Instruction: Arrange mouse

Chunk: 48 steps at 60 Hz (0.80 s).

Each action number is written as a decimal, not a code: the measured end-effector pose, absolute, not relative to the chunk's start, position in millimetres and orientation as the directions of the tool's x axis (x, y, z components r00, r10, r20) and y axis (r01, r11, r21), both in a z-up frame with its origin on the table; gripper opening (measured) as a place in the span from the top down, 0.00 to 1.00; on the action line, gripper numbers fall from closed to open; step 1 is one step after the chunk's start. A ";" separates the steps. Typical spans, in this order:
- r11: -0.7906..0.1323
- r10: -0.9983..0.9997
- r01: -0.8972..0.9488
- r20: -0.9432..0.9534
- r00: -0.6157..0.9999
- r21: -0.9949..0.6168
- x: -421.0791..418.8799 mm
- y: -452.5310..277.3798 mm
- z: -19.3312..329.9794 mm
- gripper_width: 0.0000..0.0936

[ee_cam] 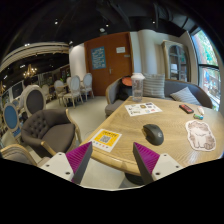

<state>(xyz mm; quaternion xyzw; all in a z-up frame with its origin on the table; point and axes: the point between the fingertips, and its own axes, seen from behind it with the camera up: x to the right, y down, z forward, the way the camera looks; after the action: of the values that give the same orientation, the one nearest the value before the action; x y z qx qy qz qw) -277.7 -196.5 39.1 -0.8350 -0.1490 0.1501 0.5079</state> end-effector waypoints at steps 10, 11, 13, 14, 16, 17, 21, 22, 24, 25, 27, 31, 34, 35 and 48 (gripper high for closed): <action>-0.450 0.303 0.121 -0.023 0.953 -0.885 -225.5 -150.2 40.3 0.09; -0.451 0.289 0.122 -0.015 0.957 -0.884 -219.3 -146.7 38.4 0.09; -0.456 0.263 0.126 0.002 0.965 -0.881 -206.6 -138.5 35.3 0.09; -0.459 0.253 0.128 0.009 0.967 -0.879 -201.6 -134.2 33.5 0.09; -0.462 0.243 0.132 0.019 0.970 -0.877 -190.5 -124.2 28.8 0.09; -0.466 0.239 0.136 0.023 0.971 -0.874 -187.2 -119.8 26.8 0.09; -0.484 0.231 0.153 0.043 0.972 -0.861 -177.4 -102.7 19.9 0.09; -0.488 0.220 0.154 0.050 0.974 -0.859 -179.2 -108.1 18.0 0.09; -0.500 0.218 0.157 0.052 0.975 -0.852 -169.3 -89.2 15.0 0.09; -0.504 0.215 0.157 0.052 0.975 -0.849 -167.6 -84.9 13.9 0.09; -0.517 0.210 0.156 0.051 0.976 -0.841 -166.6 -76.9 10.4 0.09; -0.551 0.202 0.146 0.039 0.979 -0.821 -162.2 -56.4 0.9 0.08; -0.577 0.192 0.141 0.033 0.981 -0.805 -157.5 -42.7 -6.0 0.09; -0.585 0.185 0.139 0.036 0.982 -0.799 -157.9 -40.2 -8.1 0.09; -0.645 0.157 0.096 -0.008 0.988 -0.758 -150.4 10.4 -19.1 0.24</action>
<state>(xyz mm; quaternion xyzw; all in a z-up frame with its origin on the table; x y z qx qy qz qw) -150.4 10.4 -19.1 -0.9061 -0.0700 0.0366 0.4156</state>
